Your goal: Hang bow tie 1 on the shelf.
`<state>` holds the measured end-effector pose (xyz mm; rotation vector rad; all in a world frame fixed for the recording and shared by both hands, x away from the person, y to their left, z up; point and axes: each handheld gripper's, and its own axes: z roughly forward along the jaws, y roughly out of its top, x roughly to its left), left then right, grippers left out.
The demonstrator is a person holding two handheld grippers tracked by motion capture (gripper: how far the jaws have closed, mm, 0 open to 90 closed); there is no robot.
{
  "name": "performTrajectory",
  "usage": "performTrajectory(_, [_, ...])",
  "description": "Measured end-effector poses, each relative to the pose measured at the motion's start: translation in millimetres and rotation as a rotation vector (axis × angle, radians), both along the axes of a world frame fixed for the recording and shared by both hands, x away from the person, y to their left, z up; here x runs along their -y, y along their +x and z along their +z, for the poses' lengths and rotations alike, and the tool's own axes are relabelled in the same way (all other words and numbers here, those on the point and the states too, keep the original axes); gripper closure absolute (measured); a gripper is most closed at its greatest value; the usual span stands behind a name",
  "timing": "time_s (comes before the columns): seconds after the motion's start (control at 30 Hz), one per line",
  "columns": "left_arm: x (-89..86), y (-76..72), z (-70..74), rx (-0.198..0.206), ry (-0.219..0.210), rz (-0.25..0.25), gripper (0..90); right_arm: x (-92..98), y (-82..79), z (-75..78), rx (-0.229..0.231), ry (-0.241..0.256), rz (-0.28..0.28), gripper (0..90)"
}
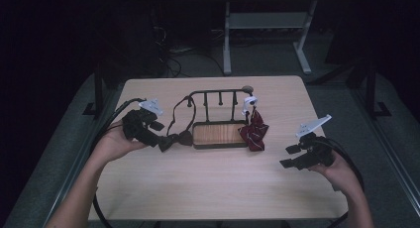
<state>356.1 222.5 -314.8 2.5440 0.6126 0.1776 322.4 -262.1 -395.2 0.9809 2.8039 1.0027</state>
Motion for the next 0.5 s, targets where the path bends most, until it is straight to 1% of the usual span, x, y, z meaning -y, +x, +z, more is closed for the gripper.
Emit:
performTrajectory(0.03, [0.3,-1.2,-1.3,-0.003,-0.008,0.005,39.5,0.0,0.0,0.0,0.000,0.000,0.000,36.6])
performTrajectory(0.1, [-0.2,-2.5,-3.1,-0.004,0.001,-0.006,39.1,0.0,-0.1,0.0,0.000,0.000,0.000,36.6])
performTrajectory(0.17, [-0.6,-4.8,-5.5,-0.003,-0.003,-0.007,39.0,0.1,0.0,-0.2,0.001,0.000,0.001,36.6])
performTrajectory(0.33, [-1.6,-8.0,-10.6,-0.005,-0.004,0.001,36.4,1.3,-0.3,-0.2,0.001,0.000,0.001,36.6])
performTrajectory(0.37, [-1.6,-8.7,-11.5,-0.005,-0.007,0.007,34.6,1.7,-0.4,-0.1,0.002,0.001,0.000,36.6])
performTrajectory(0.5, [-3.3,-11.0,-14.9,-0.013,-0.004,0.001,33.0,1.7,-0.5,-0.1,0.001,0.000,0.000,36.5])
